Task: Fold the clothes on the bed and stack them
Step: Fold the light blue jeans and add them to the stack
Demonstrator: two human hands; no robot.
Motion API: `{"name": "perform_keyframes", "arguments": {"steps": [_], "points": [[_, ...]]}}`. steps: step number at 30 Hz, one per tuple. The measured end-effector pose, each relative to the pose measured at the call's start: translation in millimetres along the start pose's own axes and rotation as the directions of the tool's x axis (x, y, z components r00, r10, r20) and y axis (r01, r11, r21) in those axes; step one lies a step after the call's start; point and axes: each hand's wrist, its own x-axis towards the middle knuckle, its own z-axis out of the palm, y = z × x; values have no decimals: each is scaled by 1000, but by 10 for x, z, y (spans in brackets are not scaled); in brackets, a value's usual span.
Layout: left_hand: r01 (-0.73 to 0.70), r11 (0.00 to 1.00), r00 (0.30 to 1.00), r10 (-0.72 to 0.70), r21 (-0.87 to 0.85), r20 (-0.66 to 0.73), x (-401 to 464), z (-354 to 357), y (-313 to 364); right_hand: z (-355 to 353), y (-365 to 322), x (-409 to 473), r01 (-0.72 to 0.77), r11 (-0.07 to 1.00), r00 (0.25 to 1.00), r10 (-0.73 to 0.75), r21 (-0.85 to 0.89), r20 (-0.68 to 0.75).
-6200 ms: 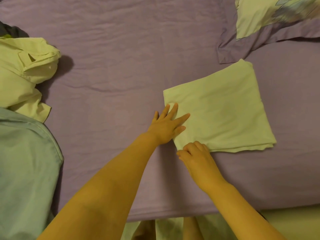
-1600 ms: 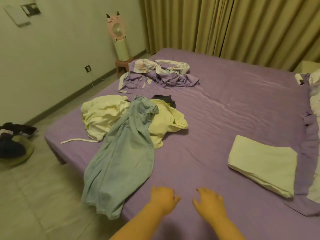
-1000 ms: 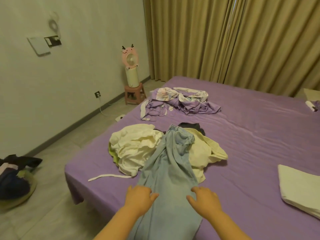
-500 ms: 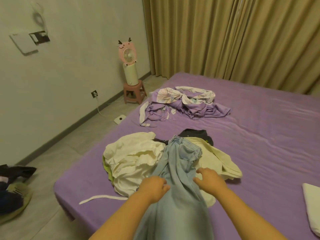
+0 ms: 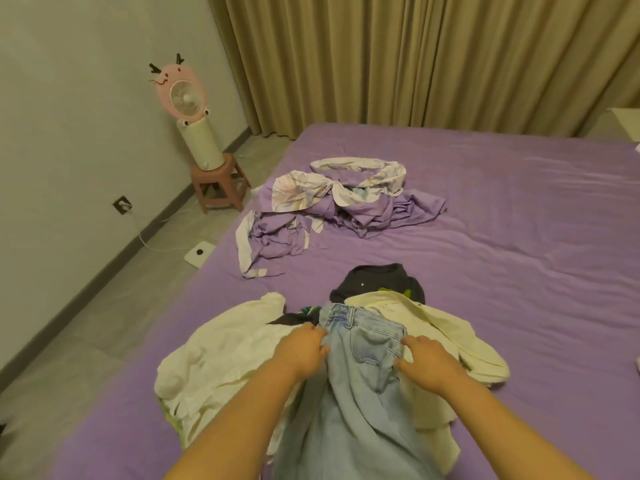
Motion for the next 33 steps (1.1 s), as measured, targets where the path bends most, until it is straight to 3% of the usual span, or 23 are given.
{"name": "perform_keyframes", "arguments": {"steps": [8,13,15,20,24,27,33], "points": [[-114,983,992,122,-141,44,1235,-8,-177,121,-129,815,-71,996,997,72,48,-27],[-262,952,952,282,-158,119,1536,226,-236,290,-121,1043,-133,991,988,131,24,85],[-295,942,936,319,-161,148,1471,329,-251,440,-43,1011,-147,985,988,142,90,67],[-236,955,951,266,-182,161,1037,623,-322,717,70,574,-132,849,971,215,512,-106],[-180,905,966,236,-384,103,568,604,-189,684,6,118,-41,741,951,235,670,-201],[-170,846,984,178,-506,-32,201,454,-10,454,-78,-256,-2,676,940,253,737,-229],[-190,755,981,118,-628,-155,-538,212,418,-99,-102,-1158,205,692,908,129,692,-398]]}}
